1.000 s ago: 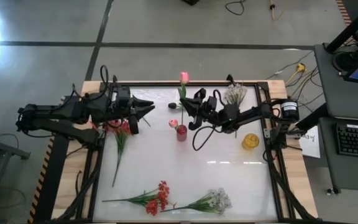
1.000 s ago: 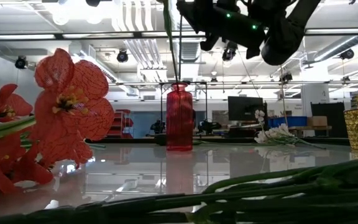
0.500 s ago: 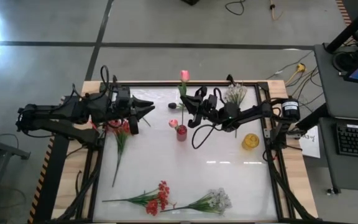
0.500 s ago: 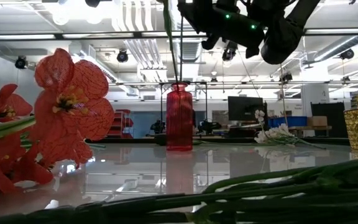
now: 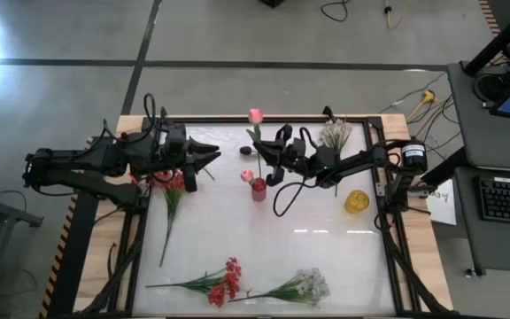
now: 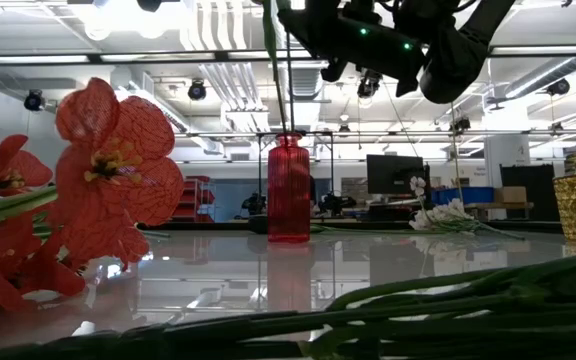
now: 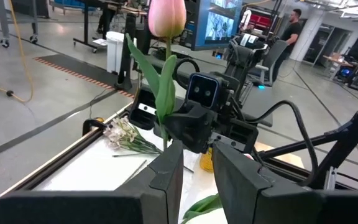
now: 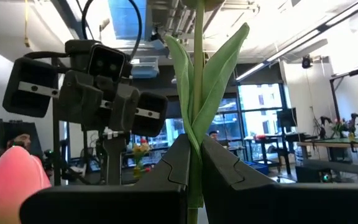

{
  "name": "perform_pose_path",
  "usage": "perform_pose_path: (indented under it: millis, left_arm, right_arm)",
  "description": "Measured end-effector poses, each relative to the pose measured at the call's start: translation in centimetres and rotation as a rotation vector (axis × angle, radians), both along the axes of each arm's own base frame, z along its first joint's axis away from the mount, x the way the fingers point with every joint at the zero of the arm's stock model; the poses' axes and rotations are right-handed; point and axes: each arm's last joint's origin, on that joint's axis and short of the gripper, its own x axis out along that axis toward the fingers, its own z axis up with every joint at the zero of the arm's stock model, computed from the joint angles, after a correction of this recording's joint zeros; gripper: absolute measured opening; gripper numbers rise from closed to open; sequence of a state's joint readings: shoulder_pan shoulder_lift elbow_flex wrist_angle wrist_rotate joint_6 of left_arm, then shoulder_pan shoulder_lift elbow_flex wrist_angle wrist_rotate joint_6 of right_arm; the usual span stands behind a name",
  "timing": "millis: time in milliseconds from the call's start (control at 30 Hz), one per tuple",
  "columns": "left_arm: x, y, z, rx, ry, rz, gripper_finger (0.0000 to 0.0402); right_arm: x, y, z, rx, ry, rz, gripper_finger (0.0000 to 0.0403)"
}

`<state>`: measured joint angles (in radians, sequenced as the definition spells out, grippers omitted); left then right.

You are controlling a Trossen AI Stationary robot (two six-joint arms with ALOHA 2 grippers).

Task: Sort flowers into vase by color
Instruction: Put the pink flower into the red vase

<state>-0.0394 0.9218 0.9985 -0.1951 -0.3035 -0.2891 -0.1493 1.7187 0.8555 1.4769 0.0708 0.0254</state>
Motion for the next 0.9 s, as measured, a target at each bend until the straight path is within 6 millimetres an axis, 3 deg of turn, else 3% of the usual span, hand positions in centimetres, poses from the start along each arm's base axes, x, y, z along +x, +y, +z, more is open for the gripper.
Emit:
perform_pose_path:
  millis: [467, 733, 900]
  left_arm:
    - [-0.2, 0.1, -0.1, 0.040, 0.023, 0.024, 0.0075]
    - [-0.8, 0.1, -0.6, -0.001, 0.083, 0.031, 0.0075]
    - [-2.3, 0.2, -0.7, -0.057, 0.103, 0.042, 0.0075]
  right_arm:
    - [0.6, -0.1, -1.3, 0.114, 0.123, 0.047, 0.0020]
    - [0.7, 0.4, -1.0, 0.074, 0.204, 0.109, 0.0124]
    - [0.1, 0.6, -0.2, 0.083, 0.329, 0.160, 0.0170]
